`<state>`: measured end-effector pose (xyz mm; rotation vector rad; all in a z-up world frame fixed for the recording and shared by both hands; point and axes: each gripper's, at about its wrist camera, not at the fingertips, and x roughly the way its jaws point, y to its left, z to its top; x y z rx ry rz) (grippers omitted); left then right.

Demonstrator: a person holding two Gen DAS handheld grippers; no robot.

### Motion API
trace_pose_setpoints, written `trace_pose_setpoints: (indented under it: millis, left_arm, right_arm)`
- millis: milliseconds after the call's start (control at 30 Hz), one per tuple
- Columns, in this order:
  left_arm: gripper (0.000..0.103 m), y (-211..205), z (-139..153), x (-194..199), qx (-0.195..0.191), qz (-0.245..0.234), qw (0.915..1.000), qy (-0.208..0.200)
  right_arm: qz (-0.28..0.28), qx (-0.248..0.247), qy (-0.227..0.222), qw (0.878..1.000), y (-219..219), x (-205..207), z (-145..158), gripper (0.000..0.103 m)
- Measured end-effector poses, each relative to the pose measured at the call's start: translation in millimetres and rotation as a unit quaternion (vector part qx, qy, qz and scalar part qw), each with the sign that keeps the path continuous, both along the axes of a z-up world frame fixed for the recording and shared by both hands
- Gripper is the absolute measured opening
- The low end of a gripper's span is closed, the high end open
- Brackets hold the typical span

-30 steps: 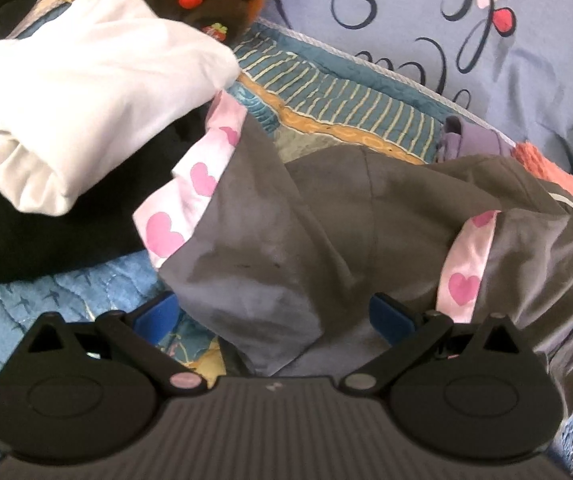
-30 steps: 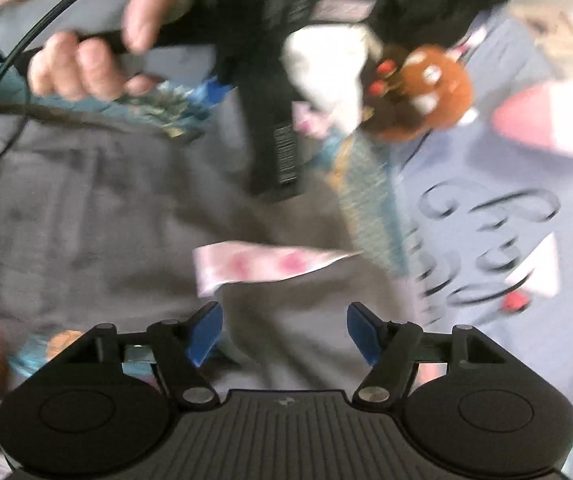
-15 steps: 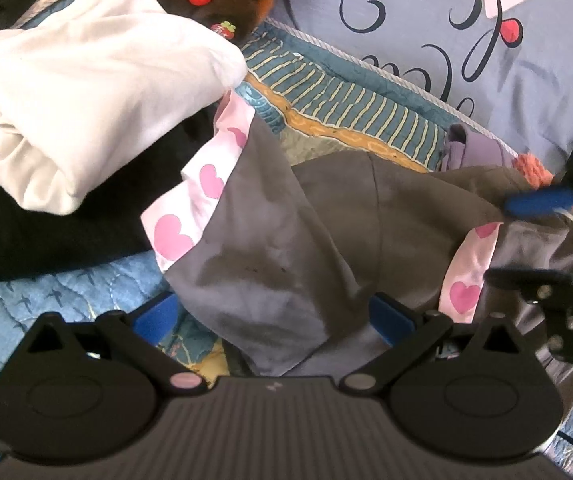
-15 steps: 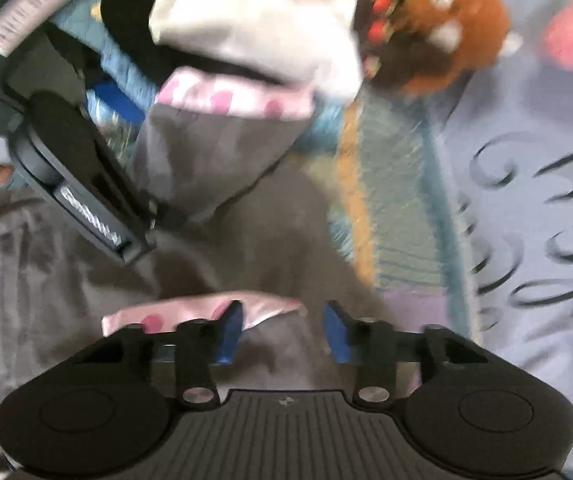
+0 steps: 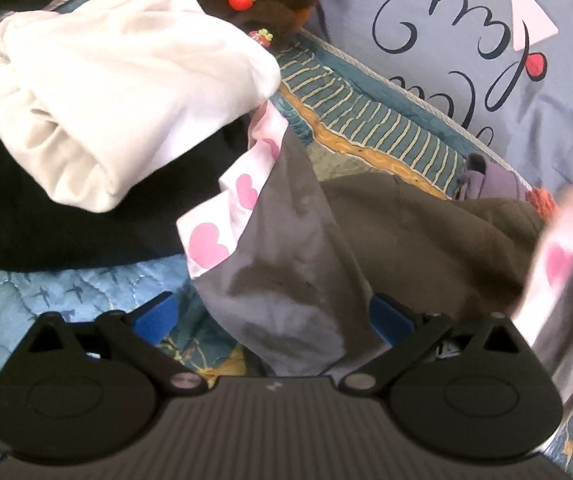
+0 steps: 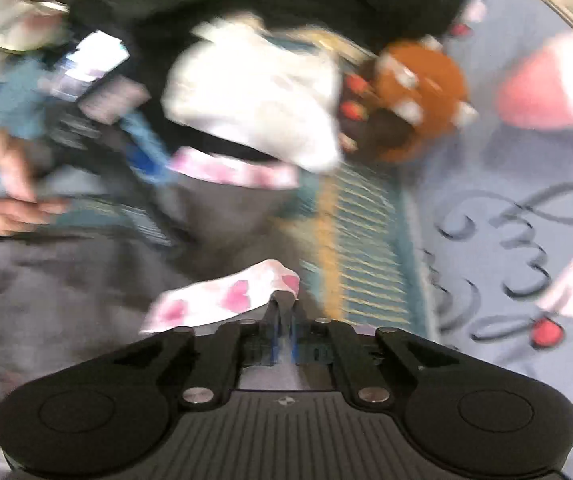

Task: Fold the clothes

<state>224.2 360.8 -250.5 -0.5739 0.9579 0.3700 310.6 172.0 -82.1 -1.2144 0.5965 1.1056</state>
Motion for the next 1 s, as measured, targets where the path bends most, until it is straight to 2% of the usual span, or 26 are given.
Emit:
trace_pose_setpoints:
  millis: [67, 133, 200, 267, 367, 400, 500, 633, 733, 933, 1000]
  left_arm:
    - [0.102, -1, -2, 2, 0.003, -0.004, 1.0, 0.005]
    - [0.102, -2, -2, 3, 0.005, -0.009, 0.9999, 0.006]
    - [0.102, -3, -2, 4, 0.006, -0.012, 0.9999, 0.005]
    - [0.103, -2, -1, 4, 0.006, -0.012, 0.9999, 0.004]
    - [0.103, -2, -1, 4, 0.003, -0.011, 0.9999, 0.006]
    - [0.102, -3, -1, 4, 0.003, -0.011, 0.9999, 0.007]
    - [0.103, -5, 0, 4, 0.006, -0.014, 0.9999, 0.008]
    - [0.103, -10, 3, 5, 0.015, -0.02, 0.9997, 0.007]
    - [0.103, -15, 3, 6, 0.021, -0.027, 0.9994, 0.009]
    - [0.103, -27, 2, 9, 0.041, -0.042, 0.9982, 0.015]
    - [0.103, -29, 1, 11, 0.044, -0.045, 0.9979, 0.017]
  right_arm:
    - [-0.033, -0.037, -0.057, 0.997, 9, 15, -30, 0.032]
    - [-0.052, -0.049, -0.109, 0.991, 9, 22, -50, 0.034]
    - [-0.078, -0.011, -0.103, 0.992, 1, 28, -44, 0.04]
    - [-0.114, 0.024, -0.099, 0.988, -16, 36, -32, 0.055]
    - [-0.159, 0.033, -0.115, 0.98, -56, 48, -11, 0.059]
    - [-0.174, 0.038, -0.112, 0.978, -68, 50, -6, 0.06]
    - [-0.22, 0.068, -0.065, 0.971, -104, 49, -3, 0.061]
    - [-0.278, 0.108, -0.003, 0.954, -151, 49, 1, 0.063]
    - [-0.323, 0.143, 0.046, 0.934, -185, 50, 2, 0.063]
    - [-0.426, 0.236, 0.102, 0.868, -206, 75, -14, 0.063]
    - [-0.449, 0.256, 0.131, 0.846, -207, 82, -17, 0.047]
